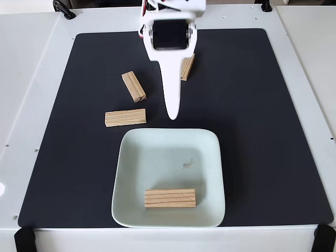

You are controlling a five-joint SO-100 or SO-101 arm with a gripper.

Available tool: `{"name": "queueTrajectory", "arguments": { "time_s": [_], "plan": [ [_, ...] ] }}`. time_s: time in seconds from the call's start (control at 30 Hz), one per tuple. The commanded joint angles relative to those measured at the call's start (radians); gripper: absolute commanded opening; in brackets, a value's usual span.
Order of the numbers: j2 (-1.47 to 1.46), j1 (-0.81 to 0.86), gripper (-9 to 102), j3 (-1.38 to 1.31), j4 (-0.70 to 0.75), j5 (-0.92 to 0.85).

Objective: Pick up the wooden block and place them on the plate.

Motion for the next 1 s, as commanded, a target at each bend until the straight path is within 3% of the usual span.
{"name": "queueTrajectory", "arguments": {
  "time_s": [0.0,0.4,0.7,0.8,0.97],
  "plan": [
    [0.206,0.014,2,0.173,0.005,0.009],
    [0.611,0.064,0,0.911,-0.006,-0.005],
    [0.660,0.153,0,0.986,0.023,0.012],
    [0.657,0.189,-1,0.894,0.164,0.037],
    [0.592,0.221,-1,0.653,0.474,0.258]
  ]
}}
